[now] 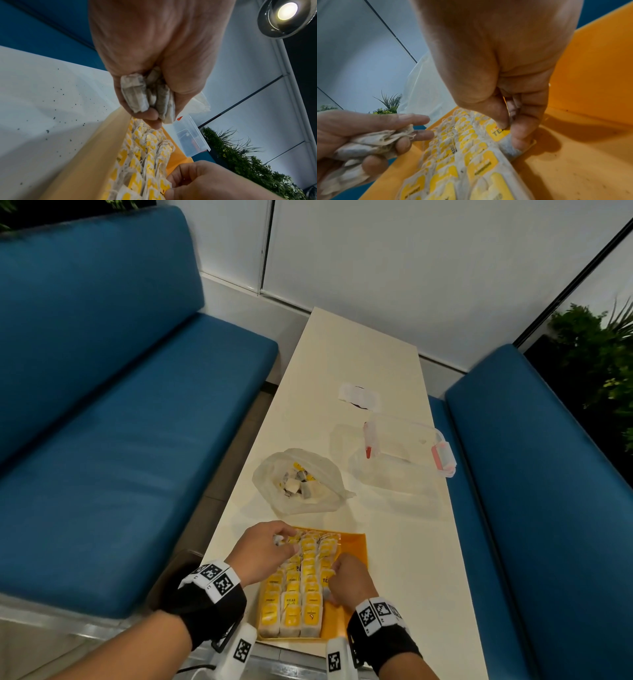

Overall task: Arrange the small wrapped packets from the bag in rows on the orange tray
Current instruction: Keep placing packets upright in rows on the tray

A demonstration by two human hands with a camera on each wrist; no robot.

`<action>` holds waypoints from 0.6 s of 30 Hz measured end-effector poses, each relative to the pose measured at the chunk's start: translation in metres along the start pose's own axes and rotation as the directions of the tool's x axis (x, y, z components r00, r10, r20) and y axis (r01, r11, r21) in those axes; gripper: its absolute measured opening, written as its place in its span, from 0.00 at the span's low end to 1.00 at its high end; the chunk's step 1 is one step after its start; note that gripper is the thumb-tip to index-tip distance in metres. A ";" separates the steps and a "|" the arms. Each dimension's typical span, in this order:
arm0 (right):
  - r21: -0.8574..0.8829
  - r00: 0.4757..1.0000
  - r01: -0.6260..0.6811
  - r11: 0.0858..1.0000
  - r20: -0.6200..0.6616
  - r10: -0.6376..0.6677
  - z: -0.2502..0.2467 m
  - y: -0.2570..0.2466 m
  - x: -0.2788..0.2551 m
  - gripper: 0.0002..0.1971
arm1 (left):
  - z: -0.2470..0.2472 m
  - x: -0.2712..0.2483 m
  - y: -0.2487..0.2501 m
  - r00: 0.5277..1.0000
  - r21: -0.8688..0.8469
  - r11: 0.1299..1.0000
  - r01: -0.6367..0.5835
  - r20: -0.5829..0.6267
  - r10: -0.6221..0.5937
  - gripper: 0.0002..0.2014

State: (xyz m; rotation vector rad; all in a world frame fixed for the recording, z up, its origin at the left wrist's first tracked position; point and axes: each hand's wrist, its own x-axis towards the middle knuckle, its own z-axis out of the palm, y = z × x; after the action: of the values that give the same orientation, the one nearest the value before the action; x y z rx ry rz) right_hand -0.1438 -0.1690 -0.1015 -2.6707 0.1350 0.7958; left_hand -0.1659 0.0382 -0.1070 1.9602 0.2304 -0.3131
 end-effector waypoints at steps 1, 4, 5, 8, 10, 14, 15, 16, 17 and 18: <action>0.015 1.000 0.005 1.000 -0.014 -0.005 0.000 0.000 0.000 0.07 | 0.000 0.000 0.000 1.000 -0.006 1.000 0.004 0.001 -0.004 0.14; 0.053 0.999 -0.002 0.999 -0.042 0.004 0.002 0.001 0.002 0.12 | 0.000 -0.001 0.001 1.000 -0.019 1.000 0.014 -0.001 -0.014 0.12; 0.060 0.999 -0.009 0.998 -0.046 0.012 0.003 0.001 0.002 0.12 | 0.000 -0.002 0.002 1.000 -0.029 0.999 0.017 -0.003 -0.017 0.12; 0.072 0.998 -0.025 0.997 -0.052 0.029 0.007 0.000 0.003 0.07 | 0.000 -0.004 0.005 1.000 -0.080 0.996 0.031 -0.004 -0.031 0.09; 0.064 0.998 -0.027 0.998 -0.056 0.031 0.010 0.001 0.002 0.07 | -0.001 -0.005 0.006 0.999 -0.111 0.993 0.037 -0.005 -0.038 0.08; 0.027 0.999 -0.022 0.999 -0.046 0.024 0.010 0.002 0.001 0.10 | -0.004 -0.007 0.011 0.999 -0.185 0.982 0.037 -0.025 -0.042 0.04; 0.035 0.999 -0.023 0.999 -0.046 0.024 0.008 0.002 0.000 0.11 | -0.005 -0.007 0.012 0.998 -0.226 0.973 0.051 -0.024 -0.057 0.03; 0.052 0.998 -0.020 0.998 -0.052 0.022 0.007 0.001 -0.001 0.10 | -0.006 -0.008 0.014 0.997 -0.281 0.957 0.072 -0.013 -0.078 0.04; 0.072 0.998 -0.004 0.997 -0.068 0.009 0.004 -0.001 -0.003 0.08 | -0.006 -0.009 0.015 0.995 -0.345 0.933 0.098 0.011 -0.101 0.06; 0.090 0.995 0.026 0.996 -0.097 -0.017 0.001 -0.003 -0.006 0.06 | -0.007 -0.010 0.017 0.991 -0.411 0.902 0.130 0.042 -0.124 0.08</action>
State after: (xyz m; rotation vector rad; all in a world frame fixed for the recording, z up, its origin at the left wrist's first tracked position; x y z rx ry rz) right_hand -0.1484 -0.1656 -0.0981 -2.6201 0.1624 0.6385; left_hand -0.1694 0.0377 -0.0862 1.5247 0.3845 -0.3337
